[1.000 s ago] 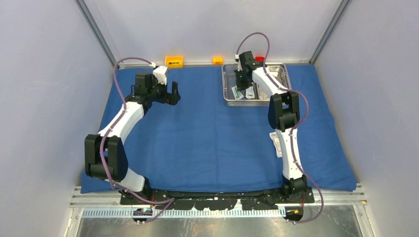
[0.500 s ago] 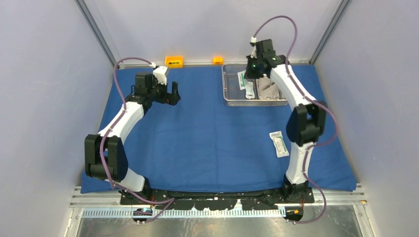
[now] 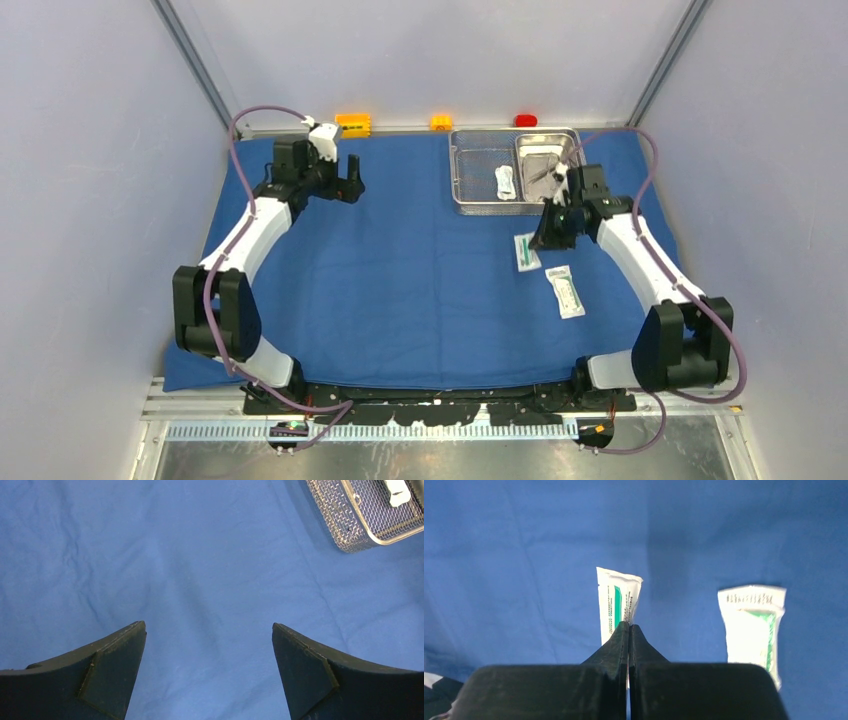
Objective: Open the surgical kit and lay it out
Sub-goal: Place the medical item in the surgical kit.
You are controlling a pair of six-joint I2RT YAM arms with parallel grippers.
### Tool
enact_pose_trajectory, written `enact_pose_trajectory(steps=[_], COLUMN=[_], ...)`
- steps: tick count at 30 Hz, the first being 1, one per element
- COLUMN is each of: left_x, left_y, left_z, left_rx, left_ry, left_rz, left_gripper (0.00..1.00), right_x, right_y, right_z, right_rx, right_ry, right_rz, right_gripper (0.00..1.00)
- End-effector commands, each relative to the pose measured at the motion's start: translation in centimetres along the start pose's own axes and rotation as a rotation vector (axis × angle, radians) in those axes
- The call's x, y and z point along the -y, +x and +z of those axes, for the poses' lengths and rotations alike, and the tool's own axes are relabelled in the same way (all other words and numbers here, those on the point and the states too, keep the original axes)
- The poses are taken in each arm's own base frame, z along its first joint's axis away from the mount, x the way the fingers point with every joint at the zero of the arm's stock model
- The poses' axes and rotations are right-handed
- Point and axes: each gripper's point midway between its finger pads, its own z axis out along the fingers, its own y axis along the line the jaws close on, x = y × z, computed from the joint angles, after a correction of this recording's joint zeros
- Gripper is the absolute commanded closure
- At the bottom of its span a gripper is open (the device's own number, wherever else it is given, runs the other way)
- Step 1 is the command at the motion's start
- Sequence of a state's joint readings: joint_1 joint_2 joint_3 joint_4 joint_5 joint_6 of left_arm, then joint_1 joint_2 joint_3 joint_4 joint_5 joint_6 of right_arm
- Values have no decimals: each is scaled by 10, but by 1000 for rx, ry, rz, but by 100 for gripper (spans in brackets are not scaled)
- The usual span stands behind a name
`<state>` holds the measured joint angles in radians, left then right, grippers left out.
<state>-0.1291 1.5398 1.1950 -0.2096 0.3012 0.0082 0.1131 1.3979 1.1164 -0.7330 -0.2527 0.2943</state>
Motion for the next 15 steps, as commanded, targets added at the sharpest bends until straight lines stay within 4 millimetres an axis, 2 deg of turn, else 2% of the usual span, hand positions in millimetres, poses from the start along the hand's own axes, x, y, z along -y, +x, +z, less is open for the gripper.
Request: enact_pose_trajectory(steps=[1, 9, 15], left_x=[1, 2, 6], left_y=[-12, -7, -4], left_z=[1, 0, -4], left_rx=[11, -12, -13], left_ry=[-2, -2, 6], left_rz=[-21, -49, -57], left_gripper=[0, 0, 0], right_x=[1, 23, 42], right_y=[25, 72, 77], right_z=[-11, 10, 22], right_rx=[6, -98, -143], right_ry=[-57, -36, 48], right_rz=[64, 165, 200], right_gripper=[100, 100, 100])
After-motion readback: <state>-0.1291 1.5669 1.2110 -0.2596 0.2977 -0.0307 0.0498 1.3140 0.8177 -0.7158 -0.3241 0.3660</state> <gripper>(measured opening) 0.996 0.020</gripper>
